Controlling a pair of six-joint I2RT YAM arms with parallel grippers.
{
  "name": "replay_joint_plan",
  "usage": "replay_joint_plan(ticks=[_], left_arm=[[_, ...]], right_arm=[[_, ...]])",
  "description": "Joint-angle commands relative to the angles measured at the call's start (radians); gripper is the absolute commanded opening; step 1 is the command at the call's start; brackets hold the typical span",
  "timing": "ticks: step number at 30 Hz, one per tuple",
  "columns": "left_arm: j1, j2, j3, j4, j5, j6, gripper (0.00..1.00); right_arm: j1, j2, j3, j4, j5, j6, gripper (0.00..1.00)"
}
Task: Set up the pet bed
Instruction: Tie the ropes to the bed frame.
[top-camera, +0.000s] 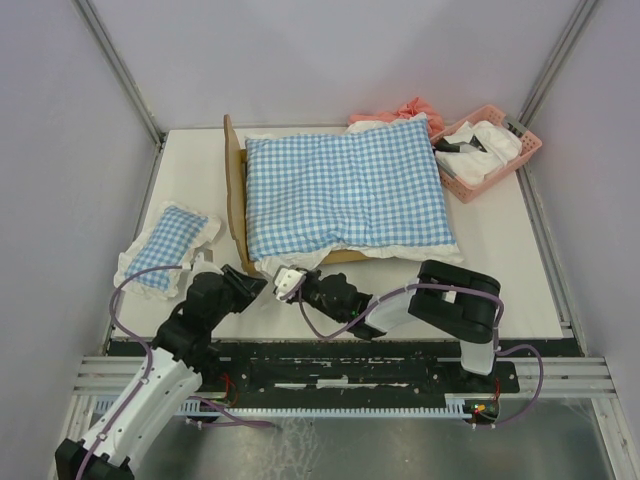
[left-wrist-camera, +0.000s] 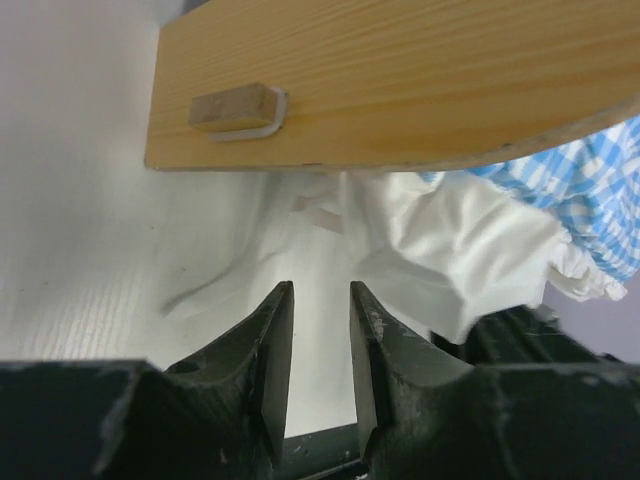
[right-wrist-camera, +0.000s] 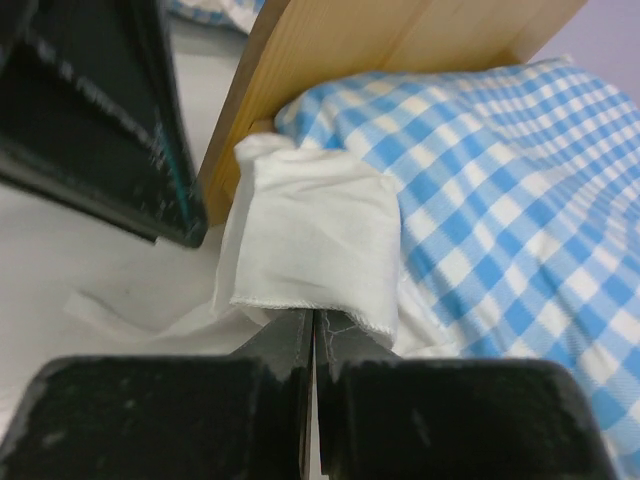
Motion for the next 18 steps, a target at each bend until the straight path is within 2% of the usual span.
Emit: replay_joint_plan(ticks=[1, 6, 9, 13, 18], left_arm=[[-0.001, 0.011, -0.036, 0.021, -0.037, -0.025, 0.35], [-0.001, 0.025, -0.068, 0.106, -0.010, -0.034, 0.34], [-0.001, -0.009, -0.099, 0.215, -0.004, -0.049, 0.35], [-0.001, -0.035, -0.122, 0.296, -0.042, -0.046, 0.37], [-0.001, 0.003, -0.135, 0.364, -0.084, 0.023, 0.41]], right_arm=[[-0.001, -0.064, 0.058, 0.040, 0.040, 0.036, 0.02], [-0.001, -0.072, 0.075, 0.018, 0.013, 0.051, 0.02], [-0.001, -0.063, 0.071, 0.022, 0.006, 0.061, 0.02], [-0.001, -0.053, 0.072, 0.008, -0.001, 0.068, 0.02], [0.000, -0.046, 0.076, -0.016, -0.006, 0.070, 0.02]])
